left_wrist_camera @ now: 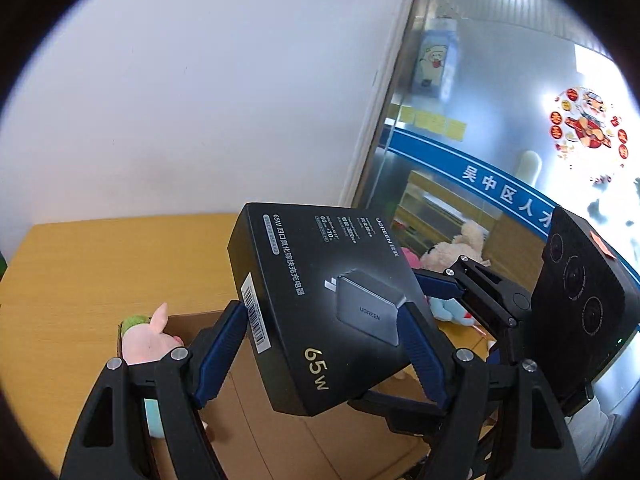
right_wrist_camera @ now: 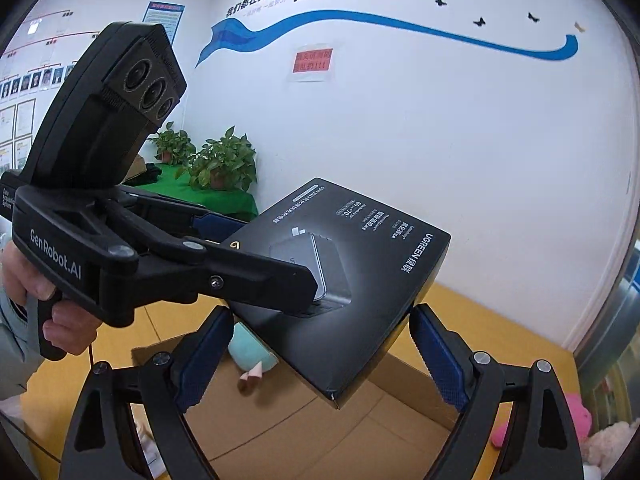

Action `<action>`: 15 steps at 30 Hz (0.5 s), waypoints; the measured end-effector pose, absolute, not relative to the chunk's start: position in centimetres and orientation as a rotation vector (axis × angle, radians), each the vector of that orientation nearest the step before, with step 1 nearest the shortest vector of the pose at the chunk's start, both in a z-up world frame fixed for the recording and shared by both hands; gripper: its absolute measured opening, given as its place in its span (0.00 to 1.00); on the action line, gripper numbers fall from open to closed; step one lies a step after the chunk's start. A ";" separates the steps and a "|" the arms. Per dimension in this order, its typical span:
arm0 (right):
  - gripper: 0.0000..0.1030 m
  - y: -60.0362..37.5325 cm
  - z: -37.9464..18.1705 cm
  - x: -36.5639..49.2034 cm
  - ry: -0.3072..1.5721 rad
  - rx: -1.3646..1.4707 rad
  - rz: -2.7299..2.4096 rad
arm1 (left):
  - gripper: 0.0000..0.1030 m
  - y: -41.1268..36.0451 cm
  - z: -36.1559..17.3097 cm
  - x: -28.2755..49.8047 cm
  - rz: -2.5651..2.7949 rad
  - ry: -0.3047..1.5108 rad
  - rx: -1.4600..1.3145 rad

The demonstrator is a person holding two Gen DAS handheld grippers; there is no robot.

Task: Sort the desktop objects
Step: 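Lift the charger box and carry it over the cardboard box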

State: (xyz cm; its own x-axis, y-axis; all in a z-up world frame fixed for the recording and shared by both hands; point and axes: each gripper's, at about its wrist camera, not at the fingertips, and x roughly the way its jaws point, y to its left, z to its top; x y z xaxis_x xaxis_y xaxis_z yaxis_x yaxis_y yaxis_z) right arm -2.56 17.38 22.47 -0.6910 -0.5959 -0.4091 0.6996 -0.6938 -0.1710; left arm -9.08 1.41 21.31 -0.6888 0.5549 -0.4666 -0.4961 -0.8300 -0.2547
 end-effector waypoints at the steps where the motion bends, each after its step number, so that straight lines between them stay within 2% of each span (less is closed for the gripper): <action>1: 0.87 17.3 22.1 -3.6 0.404 0.436 -2.332 | 0.75 1.5 20.9 -10.1 2.450 -0.146 -0.740; 8: 0.87 17.0 17.9 -10.2 0.378 0.577 -2.301 | 0.75 1.9 16.0 -17.0 2.417 -0.178 -0.914; 15: 0.87 16.7 10.2 -17.2 0.273 0.833 -2.217 | 0.75 2.4 7.9 -23.2 2.381 -0.206 -1.195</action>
